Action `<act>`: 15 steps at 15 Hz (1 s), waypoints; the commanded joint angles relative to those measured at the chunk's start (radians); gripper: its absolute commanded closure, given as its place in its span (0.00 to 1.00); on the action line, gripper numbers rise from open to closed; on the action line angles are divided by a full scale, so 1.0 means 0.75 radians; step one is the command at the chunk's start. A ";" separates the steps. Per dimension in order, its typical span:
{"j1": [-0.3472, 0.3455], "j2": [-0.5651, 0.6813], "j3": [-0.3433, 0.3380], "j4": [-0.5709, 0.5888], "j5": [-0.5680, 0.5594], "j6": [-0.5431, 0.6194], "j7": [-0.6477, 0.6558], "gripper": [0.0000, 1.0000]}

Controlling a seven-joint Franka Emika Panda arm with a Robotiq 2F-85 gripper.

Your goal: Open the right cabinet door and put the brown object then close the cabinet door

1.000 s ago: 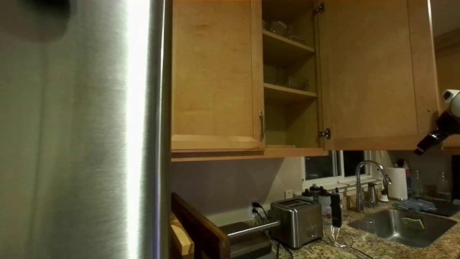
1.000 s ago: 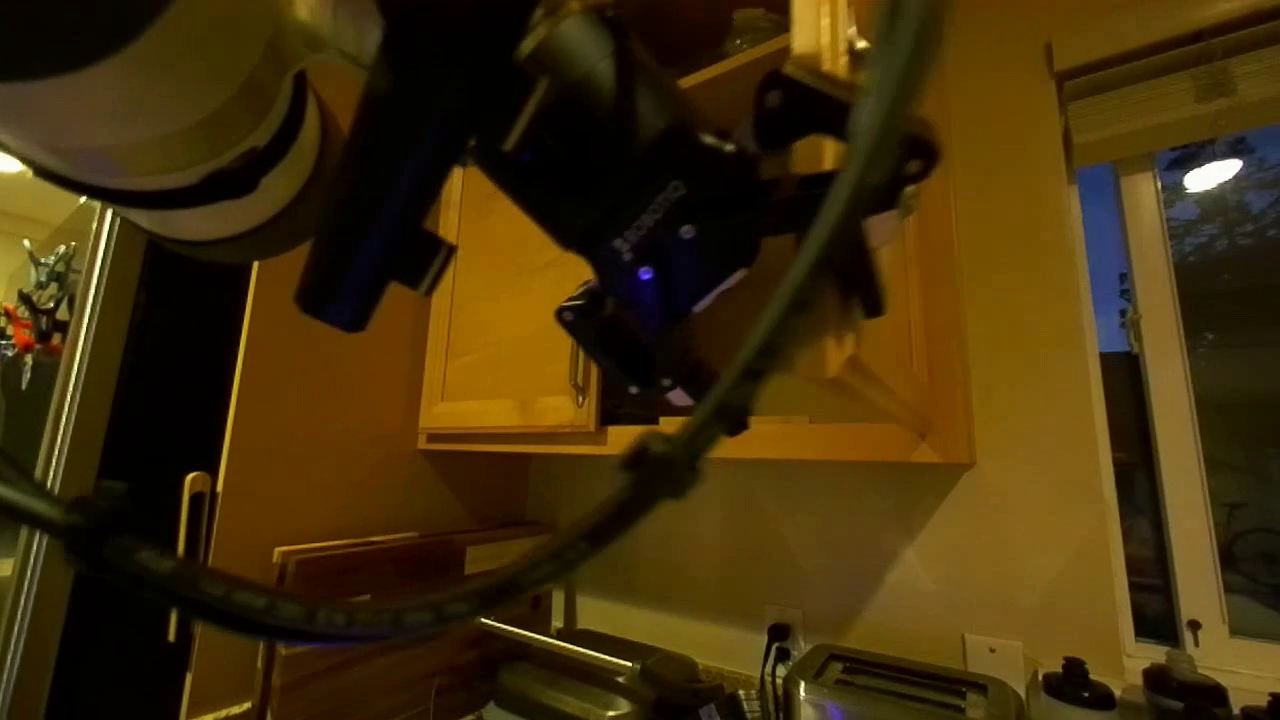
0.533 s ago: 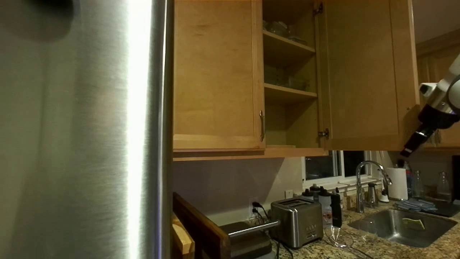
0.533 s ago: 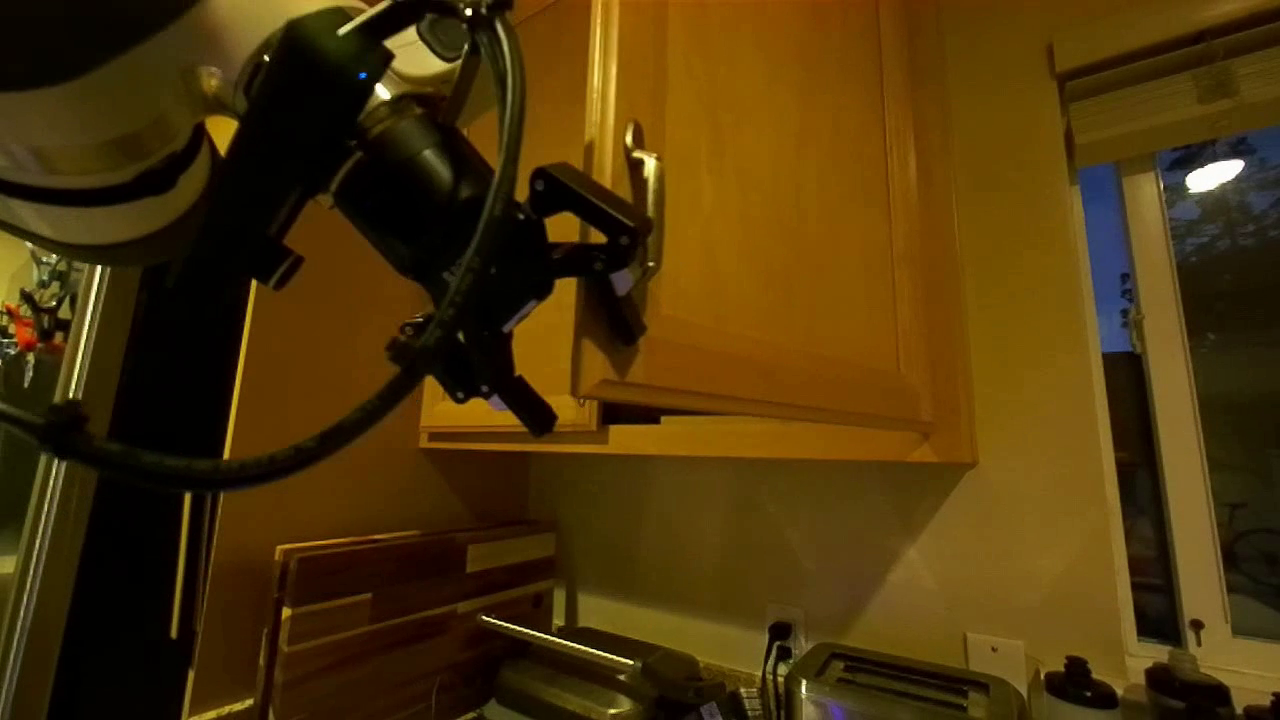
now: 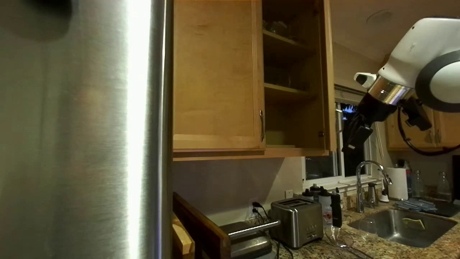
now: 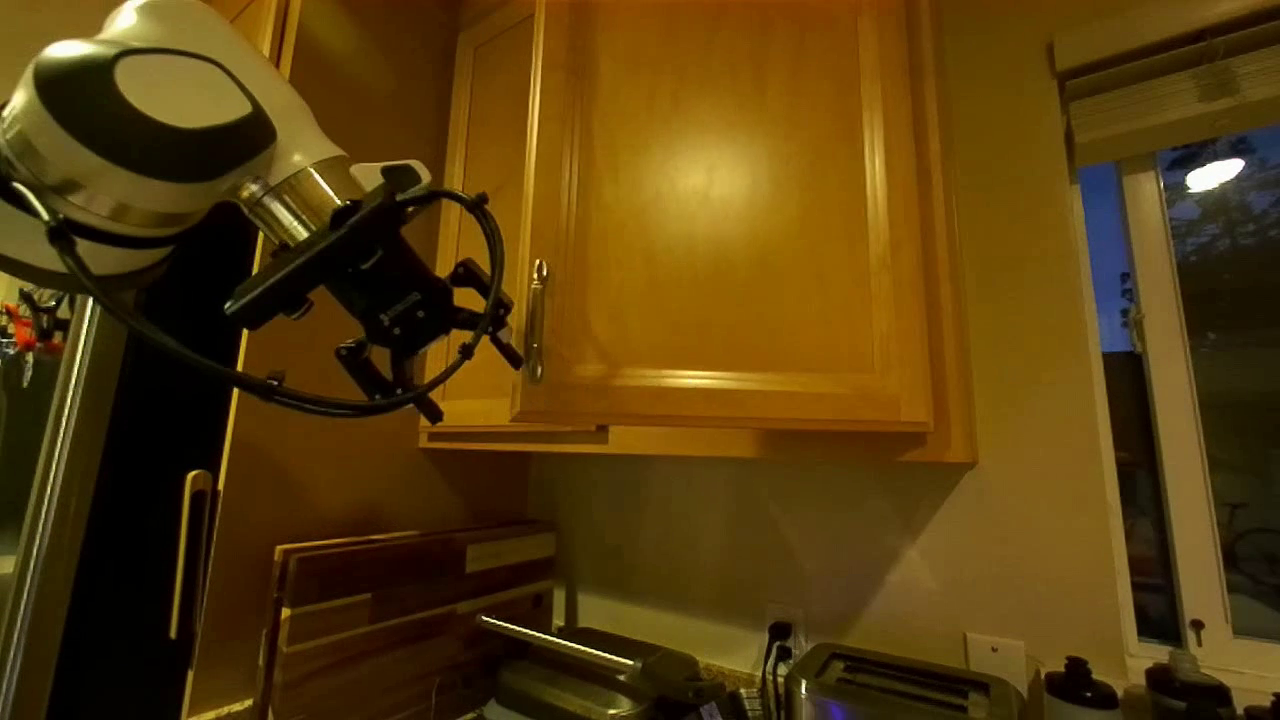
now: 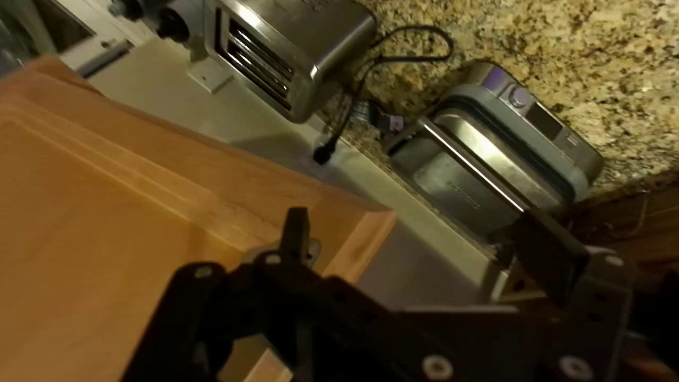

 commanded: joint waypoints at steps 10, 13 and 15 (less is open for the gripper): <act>0.094 0.444 -0.015 0.323 0.096 -0.254 0.201 0.00; 0.080 0.526 -0.051 0.385 0.160 -0.327 0.293 0.00; 0.078 0.573 -0.093 0.418 0.232 -0.268 0.349 0.25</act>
